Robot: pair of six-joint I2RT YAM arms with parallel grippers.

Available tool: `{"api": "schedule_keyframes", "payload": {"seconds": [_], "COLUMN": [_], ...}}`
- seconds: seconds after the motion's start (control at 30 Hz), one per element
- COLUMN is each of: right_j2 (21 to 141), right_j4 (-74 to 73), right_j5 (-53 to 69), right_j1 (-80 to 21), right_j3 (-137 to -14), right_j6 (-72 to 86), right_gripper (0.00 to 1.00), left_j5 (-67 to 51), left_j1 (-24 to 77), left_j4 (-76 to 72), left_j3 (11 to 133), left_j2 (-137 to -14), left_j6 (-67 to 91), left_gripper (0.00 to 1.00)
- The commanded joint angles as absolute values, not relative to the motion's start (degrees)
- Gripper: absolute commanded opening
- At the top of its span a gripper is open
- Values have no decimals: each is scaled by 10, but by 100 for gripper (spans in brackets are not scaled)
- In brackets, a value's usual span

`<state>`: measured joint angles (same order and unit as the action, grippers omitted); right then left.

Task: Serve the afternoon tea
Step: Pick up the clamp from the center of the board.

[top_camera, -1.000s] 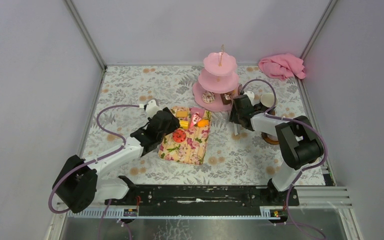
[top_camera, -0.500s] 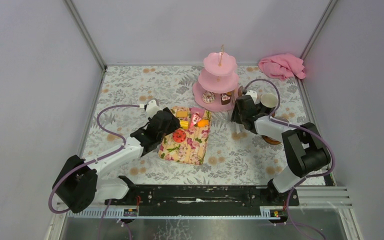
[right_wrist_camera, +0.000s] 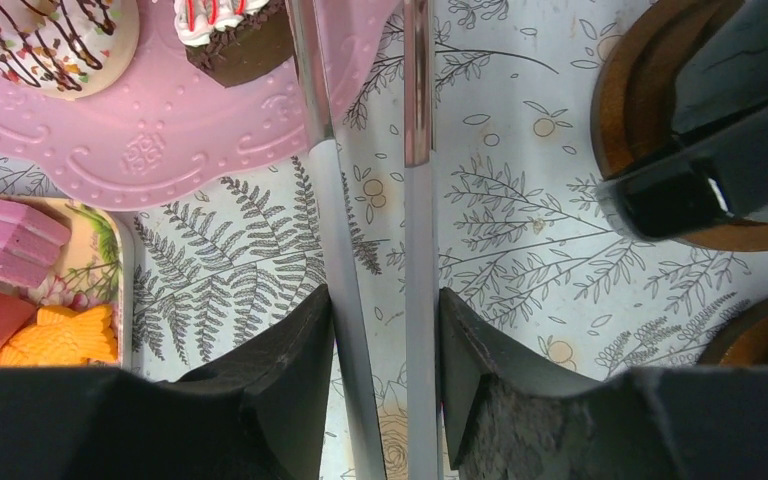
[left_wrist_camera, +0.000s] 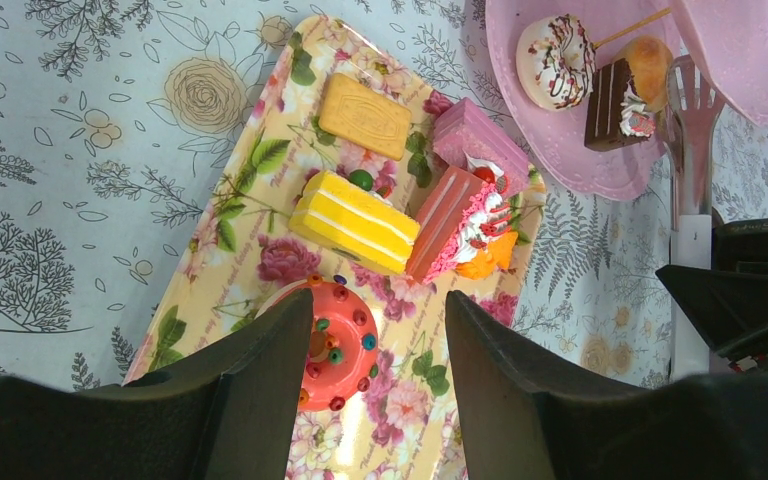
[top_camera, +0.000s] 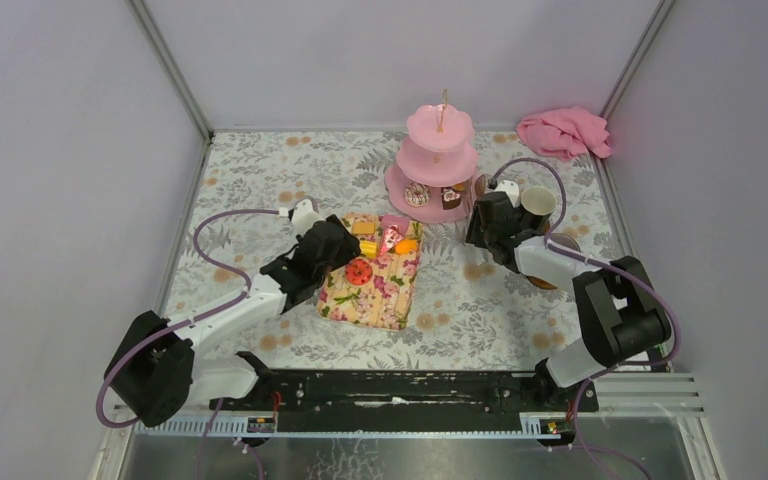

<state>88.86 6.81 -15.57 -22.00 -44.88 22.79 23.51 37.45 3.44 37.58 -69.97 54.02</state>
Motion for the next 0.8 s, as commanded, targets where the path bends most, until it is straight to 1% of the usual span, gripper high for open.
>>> {"api": "schedule_keyframes", "payload": {"seconds": [0.0,0.77], "right_j2": [848,771], "right_j4": [99,116], "right_j5": [-183,-181], "right_j1": [-216,-221], "right_j3": [-438,-399], "right_j6": [222,214], "right_gripper": [44,41], "left_j5": [238,247], "left_j1": [374,374], "left_j4": [19,28], "left_j3": [392,397], "left_j2": [-689,-682], "left_j6": [539,533], "left_gripper": [59,59]}}
